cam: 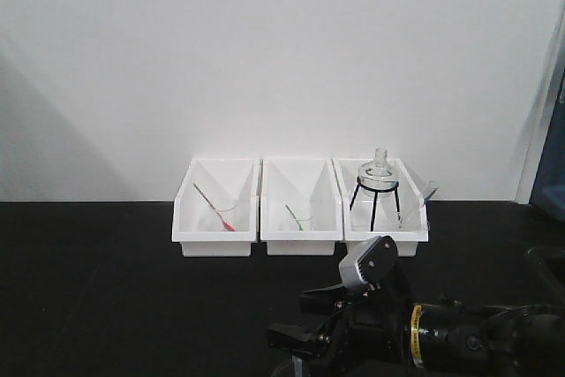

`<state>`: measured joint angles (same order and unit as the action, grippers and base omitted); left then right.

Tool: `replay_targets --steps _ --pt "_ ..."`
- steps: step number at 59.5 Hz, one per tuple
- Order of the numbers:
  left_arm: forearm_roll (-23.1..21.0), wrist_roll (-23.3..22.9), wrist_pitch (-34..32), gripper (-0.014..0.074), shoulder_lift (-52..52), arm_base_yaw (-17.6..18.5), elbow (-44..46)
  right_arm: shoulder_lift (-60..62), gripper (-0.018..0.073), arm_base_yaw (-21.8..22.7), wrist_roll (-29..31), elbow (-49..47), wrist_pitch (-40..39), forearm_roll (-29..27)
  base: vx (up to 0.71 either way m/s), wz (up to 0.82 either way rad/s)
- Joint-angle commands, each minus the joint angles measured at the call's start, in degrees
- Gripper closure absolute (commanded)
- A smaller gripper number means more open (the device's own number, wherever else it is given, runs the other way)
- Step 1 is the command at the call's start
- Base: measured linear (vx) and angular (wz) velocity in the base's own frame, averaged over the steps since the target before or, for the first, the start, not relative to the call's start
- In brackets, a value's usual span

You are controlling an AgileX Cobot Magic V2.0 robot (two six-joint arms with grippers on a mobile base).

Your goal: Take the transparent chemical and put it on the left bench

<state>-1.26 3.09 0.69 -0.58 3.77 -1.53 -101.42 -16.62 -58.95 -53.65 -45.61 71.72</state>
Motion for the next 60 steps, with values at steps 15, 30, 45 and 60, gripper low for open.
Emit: replay_targets --steps 15,30,45,60 --pt "0.0 -0.4 -4.5 0.06 -1.1 0.1 -0.9 13.6 0.0086 0.2 -2.7 -1.8 8.2 -1.8 0.0 0.0" --pt "0.0 -0.4 -4.5 0.06 -1.1 0.1 -0.9 32.6 0.0574 0.2 -19.3 -1.4 25.3 11.9 0.0 0.0" --pt "0.0 -0.4 -4.5 0.06 -1.1 0.1 -0.9 45.3 0.0567 0.2 -30.6 0.5 27.5 29.7 0.0 0.0" --pt "0.0 -0.4 -4.5 0.06 -1.1 0.1 -0.9 50.7 0.0567 0.2 -31.2 0.5 26.9 30.7 0.0 0.0"
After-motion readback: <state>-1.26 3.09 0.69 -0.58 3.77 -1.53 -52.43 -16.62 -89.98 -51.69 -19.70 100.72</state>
